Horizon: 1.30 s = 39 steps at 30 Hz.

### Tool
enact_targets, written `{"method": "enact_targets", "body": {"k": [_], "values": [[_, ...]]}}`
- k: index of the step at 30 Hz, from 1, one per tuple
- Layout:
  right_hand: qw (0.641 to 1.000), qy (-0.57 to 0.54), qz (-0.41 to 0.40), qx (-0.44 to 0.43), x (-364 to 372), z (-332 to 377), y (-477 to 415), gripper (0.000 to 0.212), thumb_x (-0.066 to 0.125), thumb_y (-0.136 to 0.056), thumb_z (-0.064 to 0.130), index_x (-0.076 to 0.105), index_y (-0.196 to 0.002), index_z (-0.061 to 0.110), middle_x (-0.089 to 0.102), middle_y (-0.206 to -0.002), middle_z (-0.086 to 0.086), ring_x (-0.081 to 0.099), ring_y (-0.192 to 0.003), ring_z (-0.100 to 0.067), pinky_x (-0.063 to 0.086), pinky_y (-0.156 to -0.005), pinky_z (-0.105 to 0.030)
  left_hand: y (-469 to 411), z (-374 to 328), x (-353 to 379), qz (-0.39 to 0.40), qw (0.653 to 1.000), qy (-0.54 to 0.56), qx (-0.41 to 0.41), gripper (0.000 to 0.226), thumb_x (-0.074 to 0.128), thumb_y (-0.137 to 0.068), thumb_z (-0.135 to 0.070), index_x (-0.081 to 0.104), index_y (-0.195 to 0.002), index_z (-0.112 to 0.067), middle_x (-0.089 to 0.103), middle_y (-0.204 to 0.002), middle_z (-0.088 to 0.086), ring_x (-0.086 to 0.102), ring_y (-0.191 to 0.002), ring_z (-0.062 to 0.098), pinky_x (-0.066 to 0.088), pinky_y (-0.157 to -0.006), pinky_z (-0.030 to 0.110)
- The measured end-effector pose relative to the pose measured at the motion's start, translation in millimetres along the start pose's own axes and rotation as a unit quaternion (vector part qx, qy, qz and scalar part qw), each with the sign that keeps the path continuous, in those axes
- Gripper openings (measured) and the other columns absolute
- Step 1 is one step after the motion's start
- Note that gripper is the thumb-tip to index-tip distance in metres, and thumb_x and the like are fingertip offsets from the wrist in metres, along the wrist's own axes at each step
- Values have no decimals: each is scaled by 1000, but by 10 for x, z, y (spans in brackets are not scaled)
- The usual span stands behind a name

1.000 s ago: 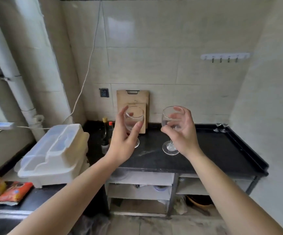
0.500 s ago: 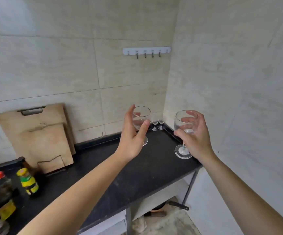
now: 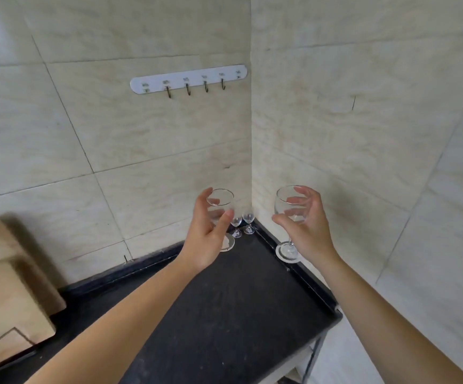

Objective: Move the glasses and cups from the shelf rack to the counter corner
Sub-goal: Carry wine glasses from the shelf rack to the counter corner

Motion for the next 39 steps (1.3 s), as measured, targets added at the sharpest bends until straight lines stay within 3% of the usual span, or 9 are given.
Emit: {"method": "enact_targets", "body": {"k": [6, 12, 17, 20, 24, 28, 30, 33, 39], "values": [[998, -14, 60, 10, 282, -338, -1118, 71, 82, -63, 40, 44, -122, 46, 62, -113, 13, 66, -90, -3, 47, -75, -15, -763, 281, 5, -50, 997, -37, -42, 57, 64, -95, -31, 31, -142, -29, 48, -128, -5, 53, -119, 7, 51, -90, 30], [992, 10, 125, 13, 786, -646, -1625, 71, 87, -69, 37, 46, -126, 44, 50, -123, 6, 67, -92, -4, 48, -72, -10, -1181, 662, -206, -92, 992, -45, -70, 60, 67, -93, -26, 32, -142, -28, 47, -128, -1, 53, -117, 9, 52, -85, 24], [984, 72, 156, 36, 1119, -886, -1813, 69, 89, -72, 33, 48, -126, 44, 44, -123, -1, 63, -100, -6, 54, -82, -24, -1414, 1159, -393, -78, 991, -25, -109, 62, 73, -90, -24, 38, -141, -30, 48, -128, 0, 53, -117, 12, 53, -93, 35], [973, 138, 180, 44, 1274, -1075, -1936, 74, 91, -68, 37, 50, -130, 42, 45, -115, 8, 59, -105, -8, 51, -91, -30, -1523, 1509, -464, -62, 989, -35, -131, 62, 75, -87, -24, 42, -139, -30, 50, -127, 1, 53, -117, 15, 50, -99, 43], [950, 219, 209, 77, 1398, -1412, -2099, 88, 95, -60, 44, 53, -137, 36, 48, -114, 6, 57, -103, -14, 40, -80, -19, -1634, 1947, -479, -47, 981, -82, -170, 66, 78, -83, -30, 44, -139, -27, 57, -127, -4, 52, -121, 13, 48, -97, 33], [924, 267, 258, 91, 1592, -1861, -2248, 93, 93, -59, 49, 51, -141, 31, 53, -118, 6, 57, -106, -15, 41, -78, -23, -1798, 2405, -416, -39, 969, -88, -229, 68, 79, -82, -36, 43, -139, -24, 58, -128, -4, 55, -114, 16, 45, -63, 5], [917, 268, 276, 103, 1713, -2138, -2311, 93, 92, -59, 51, 51, -140, 30, 57, -121, 10, 58, -106, -12, 42, -81, -24, -1869, 2663, -343, -52, 959, -89, -263, 69, 80, -81, -34, 43, -138, -24, 58, -129, -4, 57, -112, 17, 47, -62, 8], [901, 283, 312, 109, 1883, -2501, -2350, 90, 91, -62, 50, 50, -140, 30, 62, -127, 11, 62, -112, -15, 44, -81, -27, -1924, 3010, -212, -54, 945, -99, -308, 69, 81, -81, -30, 43, -138, -24, 58, -134, -1, 60, -112, 20, 50, -77, 26], [864, 312, 390, 70, 2233, -3055, -2402, 79, 89, -70, 35, 49, -138, 27, 62, -130, 8, 62, -115, -21, 49, -85, -32, -2034, 3592, 3, -45, 921, -132, -363, 68, 82, -77, -25, 46, -136, -26, 62, -122, -2, 61, -108, 22, 45, -75, 23]]}}
Point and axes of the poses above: each hand's wrist, its own y-axis away from the middle knuckle, its own x-axis out of the palm, z = x × y, the point moved 1 cm from there along -y, towards the middle knuckle
